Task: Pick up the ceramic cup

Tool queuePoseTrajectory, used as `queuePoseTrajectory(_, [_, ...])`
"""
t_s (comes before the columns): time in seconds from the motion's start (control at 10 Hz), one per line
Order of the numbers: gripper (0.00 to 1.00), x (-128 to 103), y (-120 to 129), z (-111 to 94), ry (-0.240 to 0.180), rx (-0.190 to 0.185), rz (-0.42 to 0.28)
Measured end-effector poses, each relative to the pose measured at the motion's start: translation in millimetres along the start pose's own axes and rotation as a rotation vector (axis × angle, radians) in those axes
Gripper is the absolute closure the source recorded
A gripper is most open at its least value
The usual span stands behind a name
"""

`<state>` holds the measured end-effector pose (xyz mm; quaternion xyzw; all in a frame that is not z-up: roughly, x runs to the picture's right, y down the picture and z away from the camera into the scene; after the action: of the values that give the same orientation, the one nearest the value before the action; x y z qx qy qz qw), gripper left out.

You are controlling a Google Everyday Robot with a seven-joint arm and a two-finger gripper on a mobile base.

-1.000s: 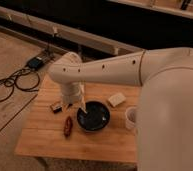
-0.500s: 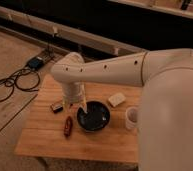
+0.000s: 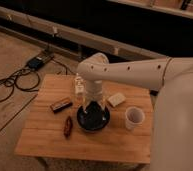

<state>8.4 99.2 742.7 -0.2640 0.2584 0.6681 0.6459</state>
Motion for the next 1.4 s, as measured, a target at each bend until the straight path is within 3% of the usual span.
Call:
queuePoseTrajectory(0.7, [0.35,-6,-109,9,-0.021,0.035,0.155])
queuePoseTrajectory(1.4, [0.35,2,-142,40,-0.056,0.069,0.183])
